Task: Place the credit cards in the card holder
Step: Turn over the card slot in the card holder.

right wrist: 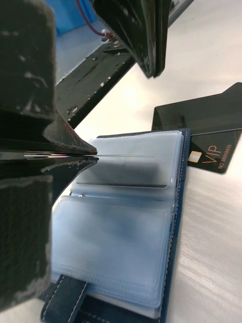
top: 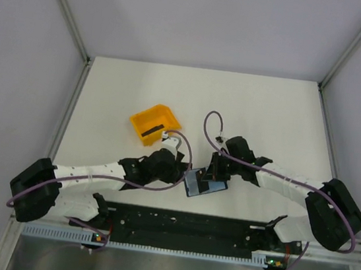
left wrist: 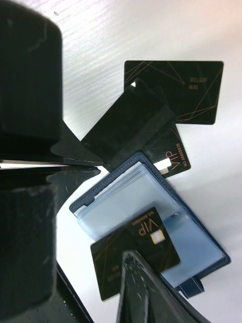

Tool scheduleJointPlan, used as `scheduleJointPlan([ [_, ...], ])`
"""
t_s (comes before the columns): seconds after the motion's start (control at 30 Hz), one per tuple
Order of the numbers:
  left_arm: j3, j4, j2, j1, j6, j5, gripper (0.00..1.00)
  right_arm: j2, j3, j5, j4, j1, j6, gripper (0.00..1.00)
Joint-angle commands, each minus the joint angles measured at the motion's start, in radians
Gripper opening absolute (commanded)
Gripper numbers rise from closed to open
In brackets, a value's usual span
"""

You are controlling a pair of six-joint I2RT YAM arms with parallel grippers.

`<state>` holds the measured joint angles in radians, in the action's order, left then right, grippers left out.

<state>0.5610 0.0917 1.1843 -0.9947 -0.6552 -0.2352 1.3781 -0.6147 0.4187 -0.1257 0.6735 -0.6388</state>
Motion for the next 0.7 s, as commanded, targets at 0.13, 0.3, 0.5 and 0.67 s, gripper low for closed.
scheduleJointPlan([
  [0.13,0.039,-0.083,0.058,0.004,0.022,0.086,0.00,-0.039,-0.114,-0.049,-0.106,-0.054,0.114,0.00],
  [0.3,0.105,-0.084,0.087,0.004,0.039,0.135,0.00,-0.019,-0.111,-0.028,-0.137,-0.095,0.143,0.00],
  [0.5,0.088,-0.119,0.139,0.002,0.025,0.149,0.00,0.012,-0.103,0.020,-0.140,-0.114,0.166,0.00],
  [0.67,0.027,-0.156,0.158,0.001,-0.021,0.162,0.00,0.041,-0.106,0.032,-0.135,-0.115,0.174,0.00],
])
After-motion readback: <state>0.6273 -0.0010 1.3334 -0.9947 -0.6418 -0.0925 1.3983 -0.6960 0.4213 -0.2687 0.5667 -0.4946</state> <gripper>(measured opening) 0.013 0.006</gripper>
